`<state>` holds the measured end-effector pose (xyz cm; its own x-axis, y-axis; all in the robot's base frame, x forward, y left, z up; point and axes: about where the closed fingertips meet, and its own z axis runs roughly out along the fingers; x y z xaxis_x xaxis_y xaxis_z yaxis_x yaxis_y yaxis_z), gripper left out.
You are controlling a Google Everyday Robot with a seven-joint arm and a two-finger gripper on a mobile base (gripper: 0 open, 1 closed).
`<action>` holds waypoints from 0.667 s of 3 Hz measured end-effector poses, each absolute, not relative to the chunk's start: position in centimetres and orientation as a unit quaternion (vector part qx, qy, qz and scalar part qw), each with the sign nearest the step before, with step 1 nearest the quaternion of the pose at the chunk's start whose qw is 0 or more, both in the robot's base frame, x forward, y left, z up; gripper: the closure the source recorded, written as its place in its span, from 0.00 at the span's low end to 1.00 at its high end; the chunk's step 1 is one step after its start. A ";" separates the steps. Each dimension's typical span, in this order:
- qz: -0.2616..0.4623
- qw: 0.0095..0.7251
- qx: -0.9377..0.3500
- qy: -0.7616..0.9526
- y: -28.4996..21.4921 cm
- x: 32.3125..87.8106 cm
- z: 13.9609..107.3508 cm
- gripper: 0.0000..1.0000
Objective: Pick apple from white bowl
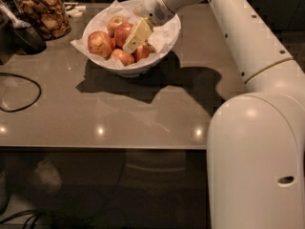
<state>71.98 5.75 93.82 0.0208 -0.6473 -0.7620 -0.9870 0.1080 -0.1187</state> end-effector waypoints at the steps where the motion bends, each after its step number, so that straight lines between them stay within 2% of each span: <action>1: 0.244 0.346 -0.627 0.654 5.9 71.8 93.5 0.00; 2: 0.240 0.342 -0.627 0.657 5.8 72.1 93.0 0.00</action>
Offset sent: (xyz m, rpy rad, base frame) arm 0.0048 -0.0101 -0.0083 -0.0383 0.0048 -0.0046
